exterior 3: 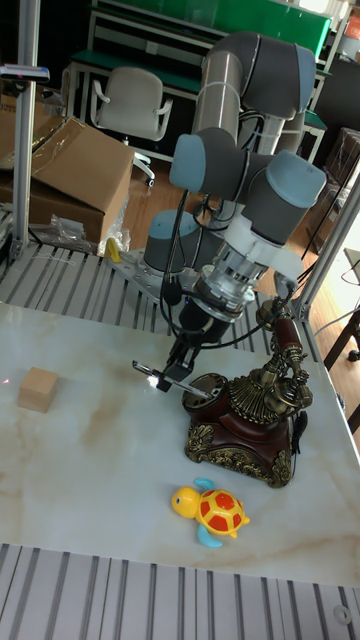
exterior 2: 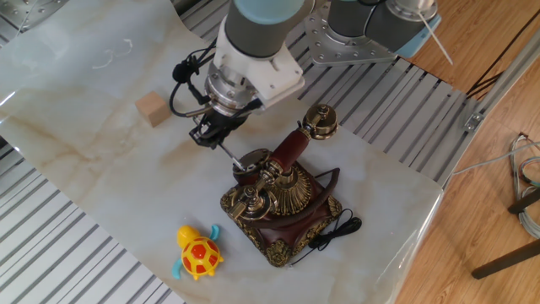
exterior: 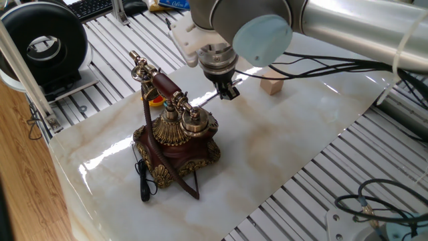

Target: Dial a number on an old rotary phone

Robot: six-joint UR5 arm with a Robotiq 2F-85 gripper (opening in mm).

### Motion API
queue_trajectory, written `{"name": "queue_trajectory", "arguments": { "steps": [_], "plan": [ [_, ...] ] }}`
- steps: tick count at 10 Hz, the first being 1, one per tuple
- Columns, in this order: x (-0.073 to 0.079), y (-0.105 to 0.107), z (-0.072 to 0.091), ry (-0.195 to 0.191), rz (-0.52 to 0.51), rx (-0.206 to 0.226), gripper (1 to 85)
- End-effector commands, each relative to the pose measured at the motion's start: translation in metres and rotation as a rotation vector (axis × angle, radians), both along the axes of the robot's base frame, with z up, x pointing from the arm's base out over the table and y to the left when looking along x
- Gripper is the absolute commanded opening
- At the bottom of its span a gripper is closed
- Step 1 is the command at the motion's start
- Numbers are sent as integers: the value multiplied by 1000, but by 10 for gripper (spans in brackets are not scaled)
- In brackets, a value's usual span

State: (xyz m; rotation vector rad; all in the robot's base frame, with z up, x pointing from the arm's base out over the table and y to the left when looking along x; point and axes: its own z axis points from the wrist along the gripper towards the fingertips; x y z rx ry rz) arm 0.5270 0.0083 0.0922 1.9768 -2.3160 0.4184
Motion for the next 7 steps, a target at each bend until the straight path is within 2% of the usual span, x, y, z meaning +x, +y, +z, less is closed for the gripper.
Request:
{"name": "queue_trajectory", "arguments": {
  "steps": [1, 3, 5, 7],
  "plan": [
    [13, -2, -11, -23, 6, 4, 13],
    [11, -8, -26, -33, 3, 28, 13],
    [10, -20, -29, -31, 23, -4, 13],
    [13, -21, -28, -37, 30, -12, 13]
  ]
}}
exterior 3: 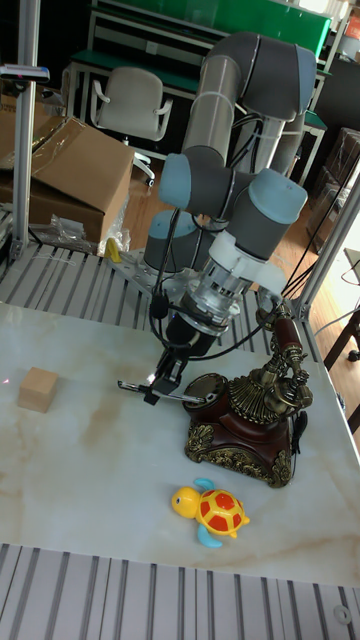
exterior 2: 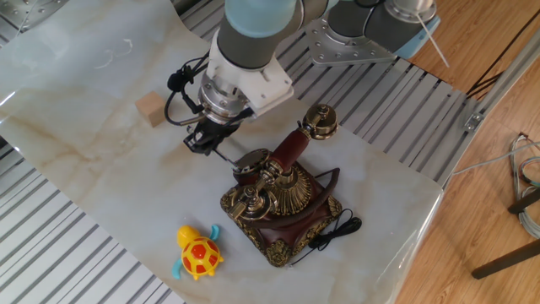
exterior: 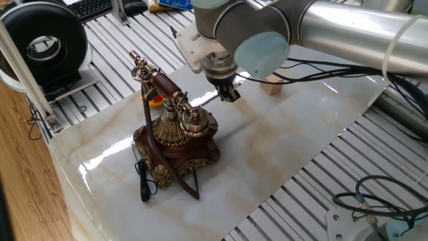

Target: Dial a number on an old rotary phone

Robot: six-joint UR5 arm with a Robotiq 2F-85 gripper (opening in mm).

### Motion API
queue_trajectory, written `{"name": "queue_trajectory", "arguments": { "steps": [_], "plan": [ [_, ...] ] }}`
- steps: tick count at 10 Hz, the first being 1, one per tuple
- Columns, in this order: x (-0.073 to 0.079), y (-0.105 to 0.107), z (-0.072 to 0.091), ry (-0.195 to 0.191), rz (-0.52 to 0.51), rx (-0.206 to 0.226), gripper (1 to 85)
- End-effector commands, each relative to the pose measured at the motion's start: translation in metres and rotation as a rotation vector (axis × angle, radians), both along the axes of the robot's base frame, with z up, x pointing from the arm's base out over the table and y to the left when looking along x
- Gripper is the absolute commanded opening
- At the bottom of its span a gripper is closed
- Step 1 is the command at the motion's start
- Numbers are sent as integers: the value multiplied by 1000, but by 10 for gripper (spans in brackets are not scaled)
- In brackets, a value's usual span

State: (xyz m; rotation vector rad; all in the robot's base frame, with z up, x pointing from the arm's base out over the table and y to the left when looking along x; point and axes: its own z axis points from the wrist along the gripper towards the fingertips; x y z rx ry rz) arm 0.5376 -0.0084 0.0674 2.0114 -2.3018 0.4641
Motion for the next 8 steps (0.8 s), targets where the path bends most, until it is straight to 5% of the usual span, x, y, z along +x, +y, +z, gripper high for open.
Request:
{"name": "queue_trajectory", "arguments": {
  "steps": [1, 5, 8],
  "plan": [
    [3, -4, -3, -12, 2, -2, 13],
    [2, -5, -1, 0, 0, -6, 13],
    [-12, -10, 29, 23, -37, -26, 13]
  ]
}}
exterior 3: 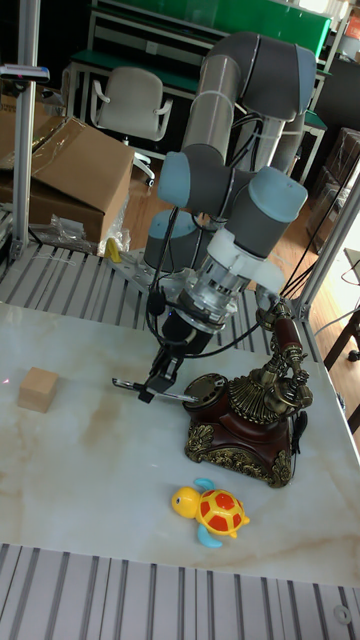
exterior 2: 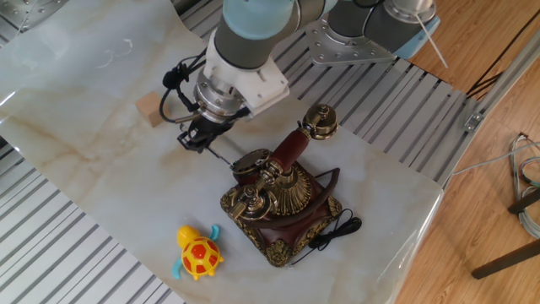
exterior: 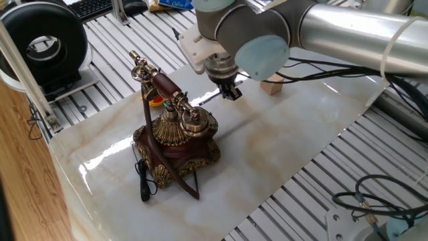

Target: Dial a number on an old rotary phone

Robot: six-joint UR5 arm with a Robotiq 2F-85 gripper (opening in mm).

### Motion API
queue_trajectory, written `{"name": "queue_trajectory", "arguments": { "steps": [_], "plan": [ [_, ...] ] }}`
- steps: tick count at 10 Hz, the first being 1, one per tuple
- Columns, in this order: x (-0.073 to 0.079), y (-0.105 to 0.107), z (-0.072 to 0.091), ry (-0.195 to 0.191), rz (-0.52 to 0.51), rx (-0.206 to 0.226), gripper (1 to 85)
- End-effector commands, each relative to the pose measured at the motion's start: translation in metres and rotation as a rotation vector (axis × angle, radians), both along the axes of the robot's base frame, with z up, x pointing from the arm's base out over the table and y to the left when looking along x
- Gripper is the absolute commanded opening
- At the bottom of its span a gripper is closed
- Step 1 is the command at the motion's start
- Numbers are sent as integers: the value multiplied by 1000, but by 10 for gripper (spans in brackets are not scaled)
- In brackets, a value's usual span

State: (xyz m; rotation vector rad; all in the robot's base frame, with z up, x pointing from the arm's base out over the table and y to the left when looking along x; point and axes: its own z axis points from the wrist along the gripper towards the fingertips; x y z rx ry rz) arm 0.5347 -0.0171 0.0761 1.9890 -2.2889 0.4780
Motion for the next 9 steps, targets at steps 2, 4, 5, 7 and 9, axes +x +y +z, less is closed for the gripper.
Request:
{"name": "queue_trajectory", "arguments": {
  "steps": [2, 4, 5, 7, 9],
  "plan": [
    [-22, 16, 32, 24, -67, 17, 13],
    [-31, 25, 34, 14, -90, 14, 13],
    [-33, 26, 32, 13, -94, 10, 13],
    [-36, 34, 28, 15, -120, 16, 13],
    [-32, 39, 21, 6, -123, 15, 13]
  ]
}}
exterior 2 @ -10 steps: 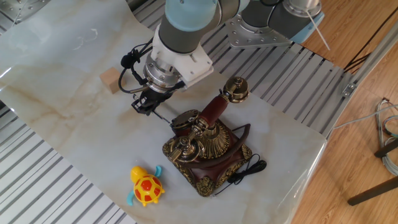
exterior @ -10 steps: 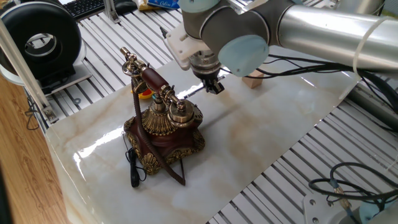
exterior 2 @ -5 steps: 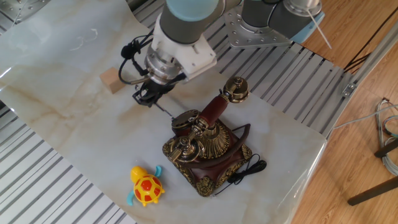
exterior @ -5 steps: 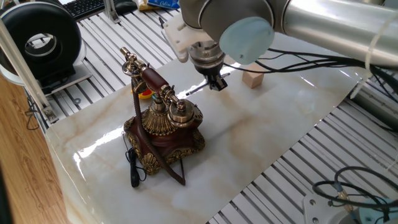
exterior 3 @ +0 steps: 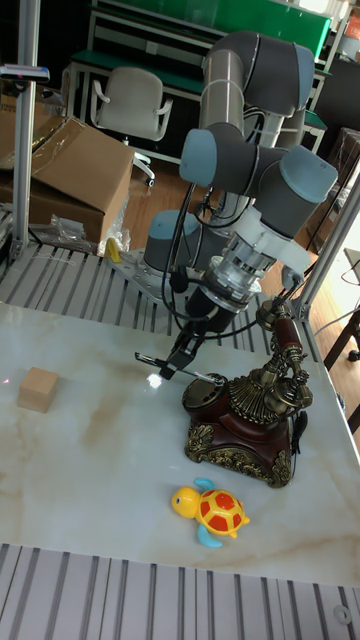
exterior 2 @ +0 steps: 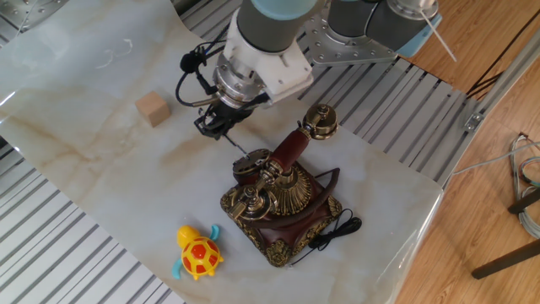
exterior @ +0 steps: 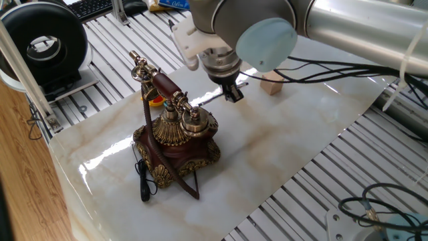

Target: Dial a number on an old rotary phone

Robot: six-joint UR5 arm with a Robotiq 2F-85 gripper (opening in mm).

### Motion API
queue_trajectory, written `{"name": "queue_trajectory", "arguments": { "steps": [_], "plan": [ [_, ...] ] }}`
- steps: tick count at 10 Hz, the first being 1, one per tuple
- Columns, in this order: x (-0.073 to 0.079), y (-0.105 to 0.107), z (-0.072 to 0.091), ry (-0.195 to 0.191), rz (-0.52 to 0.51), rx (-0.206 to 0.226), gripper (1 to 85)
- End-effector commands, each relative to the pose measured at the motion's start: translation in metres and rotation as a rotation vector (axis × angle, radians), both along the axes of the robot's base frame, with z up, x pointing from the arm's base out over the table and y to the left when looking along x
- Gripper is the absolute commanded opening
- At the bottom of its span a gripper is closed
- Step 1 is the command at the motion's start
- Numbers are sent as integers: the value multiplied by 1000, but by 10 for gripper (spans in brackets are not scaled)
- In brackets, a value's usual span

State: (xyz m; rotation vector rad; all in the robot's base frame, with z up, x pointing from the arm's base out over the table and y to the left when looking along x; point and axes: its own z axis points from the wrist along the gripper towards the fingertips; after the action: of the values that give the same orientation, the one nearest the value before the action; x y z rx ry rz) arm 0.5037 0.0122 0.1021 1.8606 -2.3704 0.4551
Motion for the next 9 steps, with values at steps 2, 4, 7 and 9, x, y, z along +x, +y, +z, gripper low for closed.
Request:
{"name": "queue_trajectory", "arguments": {
  "steps": [2, 4, 7, 9],
  "plan": [
    [2, 10, -9, -4, -23, 13, 13],
    [1, 13, -15, -14, -28, 15, 13],
    [0, 9, -19, -17, -23, 30, 13],
    [1, 3, -16, -9, -14, 37, 13]
  ]
}}
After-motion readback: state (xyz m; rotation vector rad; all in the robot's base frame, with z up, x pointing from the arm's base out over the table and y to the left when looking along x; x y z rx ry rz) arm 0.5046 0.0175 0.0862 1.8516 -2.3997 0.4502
